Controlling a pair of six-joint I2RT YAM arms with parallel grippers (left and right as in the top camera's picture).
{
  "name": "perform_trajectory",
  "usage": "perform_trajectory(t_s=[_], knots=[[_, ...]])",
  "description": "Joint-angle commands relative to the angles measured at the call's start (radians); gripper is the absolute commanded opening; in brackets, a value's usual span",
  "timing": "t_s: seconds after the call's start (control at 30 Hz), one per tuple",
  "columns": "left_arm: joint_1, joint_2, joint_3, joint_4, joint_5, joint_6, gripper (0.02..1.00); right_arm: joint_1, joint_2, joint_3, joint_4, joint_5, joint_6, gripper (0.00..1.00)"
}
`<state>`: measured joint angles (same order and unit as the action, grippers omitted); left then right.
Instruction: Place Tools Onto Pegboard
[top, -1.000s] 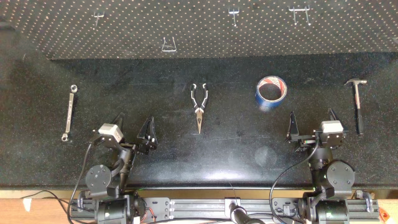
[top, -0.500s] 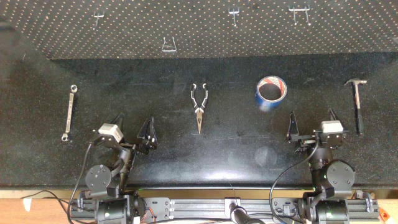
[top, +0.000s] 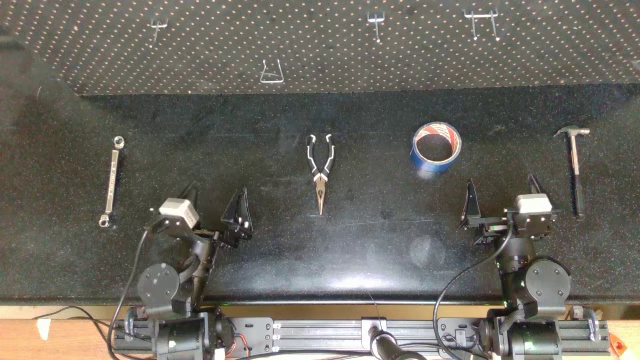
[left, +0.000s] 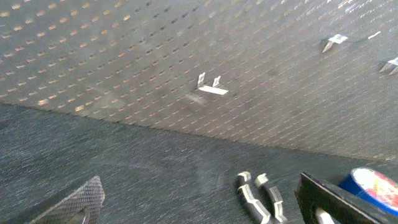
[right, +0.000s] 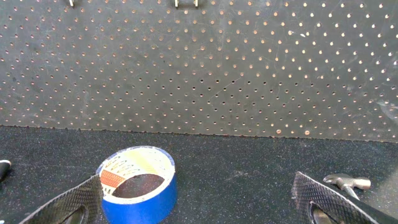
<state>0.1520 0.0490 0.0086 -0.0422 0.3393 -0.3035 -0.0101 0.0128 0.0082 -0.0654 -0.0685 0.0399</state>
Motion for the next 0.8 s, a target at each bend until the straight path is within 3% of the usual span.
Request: perform_trajectory(t_s=[0.03,0.07,0.17,0.43,0.5,0.6,0.8], knots=[[0.027,0.271,0.146,-0.024,-0.33,0.24,0.996,0.006,-0.012,-0.004,-0.005,0.016,-0.011,0.996],[0.043,0.402,0.225,-0.085,-0.453,0.269,0.996,0.006,-0.012,-0.004,-0.005,0.016,-0.011,0.996],[0.08,0.586,0.378,-0.228,-0.597,0.268,0.996,0.006,-0.012,-0.004,-0.005,0.016,-0.011,0.996],[0.271,0.967,0.821,-0.668,-0.704,0.269,0.998,0.006,-0.012,-0.004,-0.005,0.016,-0.011,0.996],[0.335,1.028,0.897,-0.743,-0.7,0.288,0.996,0.006,-0.012,-0.004,-0.005,0.016,-0.011,0.996],[0.457,1.1,0.986,-0.798,-0.534,0.558,0.993,0.006,-0.012,-0.004,-0.005,0.016,-0.011,0.993],[0.641,1.197,1.033,-0.816,-0.332,0.822,0.993,0.006,-0.012,-0.004,-0.005,0.016,-0.011,0.996]])
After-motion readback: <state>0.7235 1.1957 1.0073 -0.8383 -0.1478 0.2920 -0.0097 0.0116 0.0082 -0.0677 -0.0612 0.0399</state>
